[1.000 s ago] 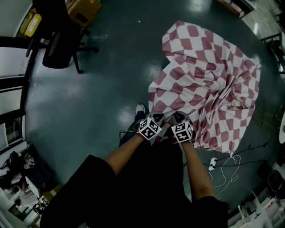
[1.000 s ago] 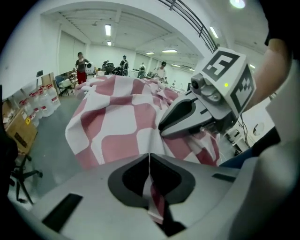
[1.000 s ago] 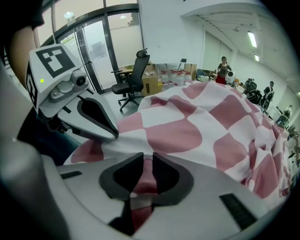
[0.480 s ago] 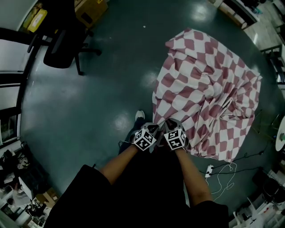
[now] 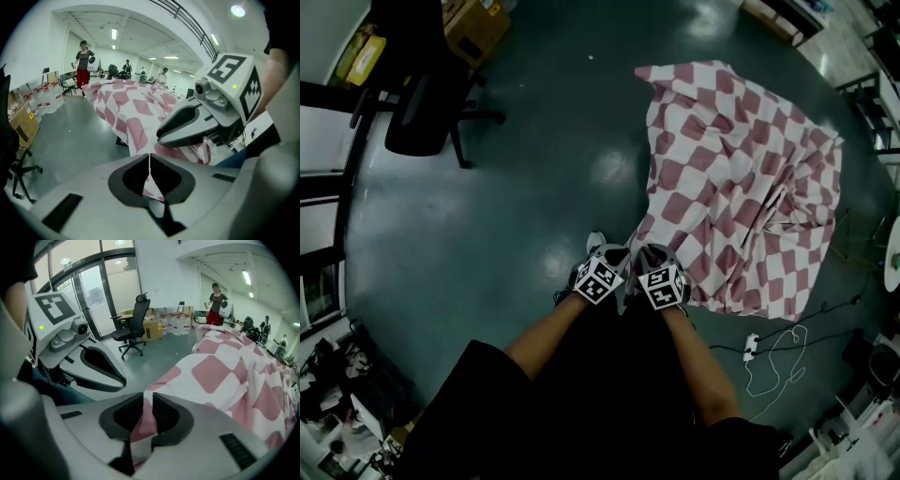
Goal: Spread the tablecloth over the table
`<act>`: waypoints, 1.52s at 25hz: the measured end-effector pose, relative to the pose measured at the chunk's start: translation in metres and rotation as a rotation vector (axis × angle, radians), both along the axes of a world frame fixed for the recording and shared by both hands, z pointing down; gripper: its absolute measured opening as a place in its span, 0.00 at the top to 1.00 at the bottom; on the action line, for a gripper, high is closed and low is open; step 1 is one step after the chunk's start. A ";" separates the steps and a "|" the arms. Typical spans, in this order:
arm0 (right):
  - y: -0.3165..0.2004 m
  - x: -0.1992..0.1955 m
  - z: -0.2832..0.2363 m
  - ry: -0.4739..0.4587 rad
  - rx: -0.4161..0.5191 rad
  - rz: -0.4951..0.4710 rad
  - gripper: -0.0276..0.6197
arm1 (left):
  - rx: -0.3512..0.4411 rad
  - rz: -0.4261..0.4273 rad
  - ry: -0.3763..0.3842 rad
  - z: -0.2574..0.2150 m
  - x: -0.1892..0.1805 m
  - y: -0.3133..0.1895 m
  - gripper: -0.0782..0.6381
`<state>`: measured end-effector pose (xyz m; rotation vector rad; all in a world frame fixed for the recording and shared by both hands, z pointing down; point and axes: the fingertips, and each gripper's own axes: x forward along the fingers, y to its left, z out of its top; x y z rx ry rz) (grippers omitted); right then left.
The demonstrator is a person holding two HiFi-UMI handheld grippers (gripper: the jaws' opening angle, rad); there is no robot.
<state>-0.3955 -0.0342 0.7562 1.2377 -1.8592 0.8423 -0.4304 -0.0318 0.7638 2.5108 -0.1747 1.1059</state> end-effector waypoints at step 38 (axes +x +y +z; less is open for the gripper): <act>0.426 0.261 -0.158 -0.106 0.457 0.864 0.92 | 0.102 0.406 0.302 -0.163 0.254 0.324 0.87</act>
